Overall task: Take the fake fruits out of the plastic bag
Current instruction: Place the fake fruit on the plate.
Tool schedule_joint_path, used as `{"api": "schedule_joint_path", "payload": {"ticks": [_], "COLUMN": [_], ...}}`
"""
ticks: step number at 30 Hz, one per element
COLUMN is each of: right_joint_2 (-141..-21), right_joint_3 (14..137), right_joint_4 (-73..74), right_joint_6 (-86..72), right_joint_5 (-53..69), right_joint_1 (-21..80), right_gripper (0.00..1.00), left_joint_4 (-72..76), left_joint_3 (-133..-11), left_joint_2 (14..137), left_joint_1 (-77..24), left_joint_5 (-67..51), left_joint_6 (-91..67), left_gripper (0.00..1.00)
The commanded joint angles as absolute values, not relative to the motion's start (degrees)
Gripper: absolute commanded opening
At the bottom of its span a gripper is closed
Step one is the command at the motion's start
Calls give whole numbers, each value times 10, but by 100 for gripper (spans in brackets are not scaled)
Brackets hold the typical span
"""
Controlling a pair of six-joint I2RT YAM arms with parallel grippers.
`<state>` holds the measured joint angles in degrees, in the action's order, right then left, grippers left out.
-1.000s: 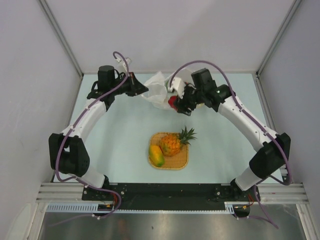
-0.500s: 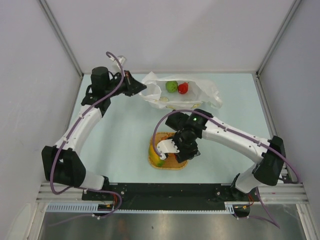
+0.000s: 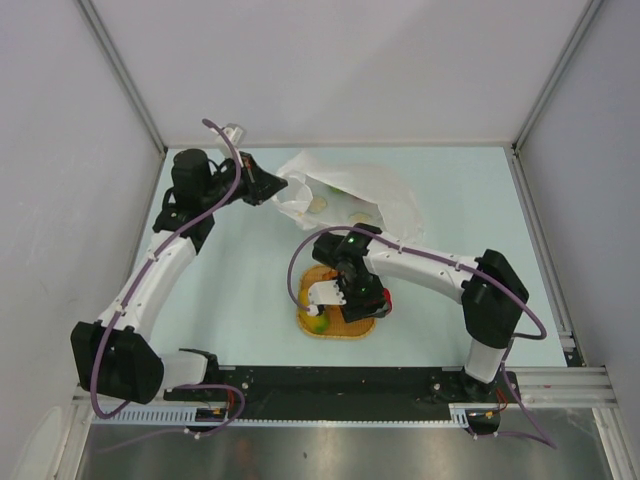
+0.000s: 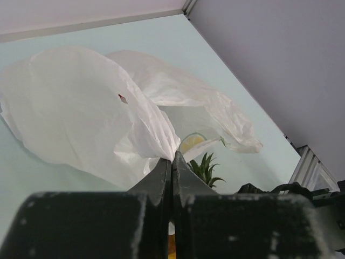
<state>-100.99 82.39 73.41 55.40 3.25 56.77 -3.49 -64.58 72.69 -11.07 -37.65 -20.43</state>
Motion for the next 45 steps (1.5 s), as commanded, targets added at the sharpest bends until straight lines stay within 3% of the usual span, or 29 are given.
{"api": "schedule_joint_path", "payload": {"ticks": [1,20,23,25,28,29,31,37,38,45], "right_joint_2": [-1027,-1087,-1092,-1091,-1090,-1089,-1085,-1081,-1078,-1073], "right_joint_3": [829,870,874,875,875,875,876,891,903,953], "right_joint_4": [711,691,693,697,700,700,701,712,716,779], "right_joint_6": [534,519,518,519,515,515,516,499,497,478], "right_joint_5": [1,-15,-17,-18,-18,-18,-16,-21,-19,-5], "right_joint_1": [569,570,569,570,568,567,566,561,561,547], "right_gripper": [21,26,36,50,55,70,87,93,99,100], "left_joint_4": [-13,-3,-3,-2,-2,-2,-3,-2,-3,18], "left_joint_3": [-641,-642,-642,-642,-642,-642,-641,-638,-638,-634], "left_joint_2": [707,732,735,737,737,737,736,734,734,734], "left_joint_1": [-108,-108,-108,-108,-108,-108,-108,-108,-109,-108], "left_joint_5": [-374,-381,-381,-381,-382,-383,-383,-384,-384,-388], "left_joint_6": [-192,-207,-210,-211,-213,-213,-213,-214,-214,-222], "left_gripper": [0,0,0,0,0,0,0,0,0,0]}}
